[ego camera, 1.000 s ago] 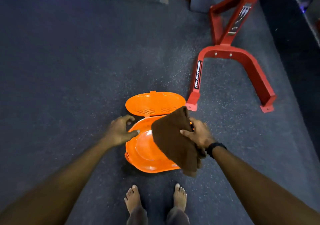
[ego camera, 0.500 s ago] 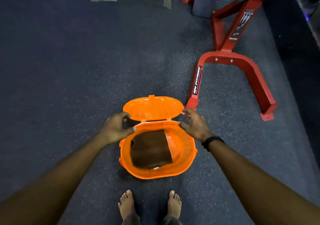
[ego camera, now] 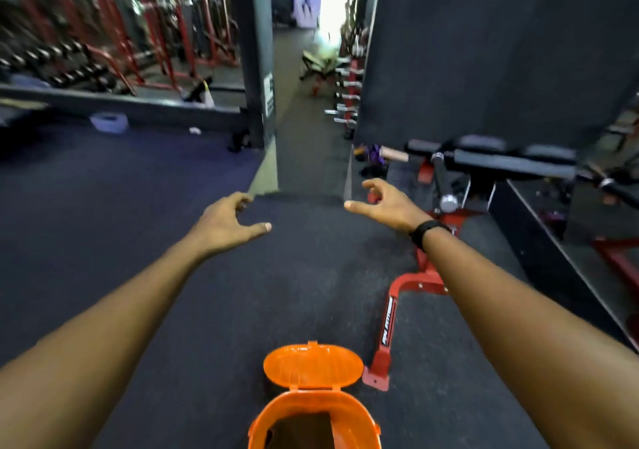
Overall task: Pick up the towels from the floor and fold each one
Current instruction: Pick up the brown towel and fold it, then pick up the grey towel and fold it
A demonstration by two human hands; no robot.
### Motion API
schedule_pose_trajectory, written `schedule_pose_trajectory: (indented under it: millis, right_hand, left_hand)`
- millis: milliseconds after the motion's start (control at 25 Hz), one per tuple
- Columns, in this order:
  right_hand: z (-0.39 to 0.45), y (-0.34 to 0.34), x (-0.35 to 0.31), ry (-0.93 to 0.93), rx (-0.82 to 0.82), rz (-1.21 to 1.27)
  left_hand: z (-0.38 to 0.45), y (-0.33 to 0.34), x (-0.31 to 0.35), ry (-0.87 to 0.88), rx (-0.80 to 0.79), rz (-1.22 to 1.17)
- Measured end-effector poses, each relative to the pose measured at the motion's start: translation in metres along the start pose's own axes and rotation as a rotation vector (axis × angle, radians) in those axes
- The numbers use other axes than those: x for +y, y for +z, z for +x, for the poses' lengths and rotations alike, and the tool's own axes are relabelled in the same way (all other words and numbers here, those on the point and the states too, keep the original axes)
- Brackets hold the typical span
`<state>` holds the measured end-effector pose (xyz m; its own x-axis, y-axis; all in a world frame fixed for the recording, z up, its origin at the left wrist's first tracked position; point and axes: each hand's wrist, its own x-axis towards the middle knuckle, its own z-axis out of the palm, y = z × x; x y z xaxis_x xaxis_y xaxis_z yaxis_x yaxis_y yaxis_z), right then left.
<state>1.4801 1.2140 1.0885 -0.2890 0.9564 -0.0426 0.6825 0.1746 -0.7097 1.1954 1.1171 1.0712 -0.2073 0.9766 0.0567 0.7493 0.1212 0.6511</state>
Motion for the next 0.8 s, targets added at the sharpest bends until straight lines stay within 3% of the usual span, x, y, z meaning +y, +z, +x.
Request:
schedule_pose_trajectory:
  millis: [200,360,560,800]
  right_hand:
    - [-0.013,-0.091,-0.121,-0.218,0.068,-0.043]
    - [-0.022,-0.114,-0.182,-0.353,0.075,-0.068]
    - [-0.033,-0.085,-0.248,-0.491,0.014,-0.072]
    - [-0.066,-0.003,-0.348,-0.672,-0.146,-0.071]
  left_hand:
    - [-0.024,-0.126,0.074,0.046,0.200,-0.012]
    - [-0.051,-0.186,0.093,0.051,0.322,-0.004]
    - [-0.101,-0.245,0.078,-0.004,0.426,0.022]
    - [-0.187,-0.311,0.022,-0.123,0.555,0.059]
